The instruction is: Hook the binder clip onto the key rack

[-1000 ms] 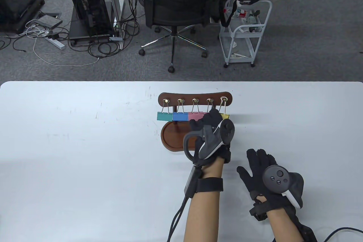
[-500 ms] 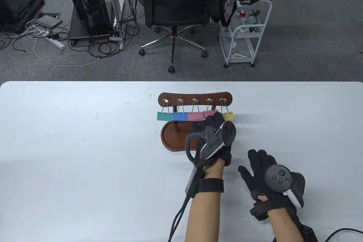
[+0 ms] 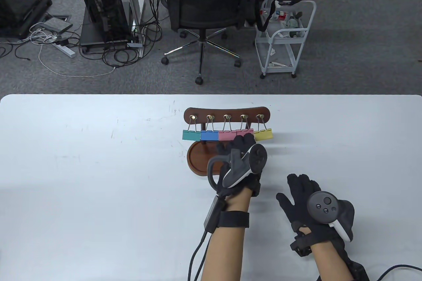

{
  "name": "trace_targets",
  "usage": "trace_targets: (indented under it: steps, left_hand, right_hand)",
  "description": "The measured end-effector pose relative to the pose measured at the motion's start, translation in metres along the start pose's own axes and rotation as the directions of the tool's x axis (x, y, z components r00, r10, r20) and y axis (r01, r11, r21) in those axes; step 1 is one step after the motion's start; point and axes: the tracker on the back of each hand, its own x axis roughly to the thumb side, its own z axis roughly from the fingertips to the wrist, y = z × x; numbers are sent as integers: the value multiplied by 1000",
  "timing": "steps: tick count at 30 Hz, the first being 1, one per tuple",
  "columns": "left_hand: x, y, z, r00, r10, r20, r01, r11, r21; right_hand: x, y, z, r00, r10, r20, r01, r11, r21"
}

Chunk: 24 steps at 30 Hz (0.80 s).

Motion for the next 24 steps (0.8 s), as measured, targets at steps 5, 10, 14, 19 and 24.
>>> trace_targets:
  steps: [5, 10, 14, 19, 24]
  left_hand:
    - [-16, 17, 15, 996, -73, 49, 73, 997, 12]
    - [-32, 35, 37, 993, -78, 93, 75, 996, 39]
    - [-48, 48, 60, 989, -88, 118, 80, 995, 67]
    - [-67, 54, 87, 964, -232, 126, 222, 971, 91]
    - [-84, 52, 107, 961, -261, 90, 253, 963, 94]
  right_hand:
    - [0, 0, 0, 1000, -1, 5, 1, 1000, 2]
    - [0, 1, 0, 1000, -3, 3, 3, 1000, 5]
    - [1, 1, 0, 1000, -8, 0, 8, 1000, 6]
    - [1, 1, 0, 1000, -23, -5, 23, 1000, 10]
    - [1, 2, -1, 1000, -20, -11, 20, 1000, 14]
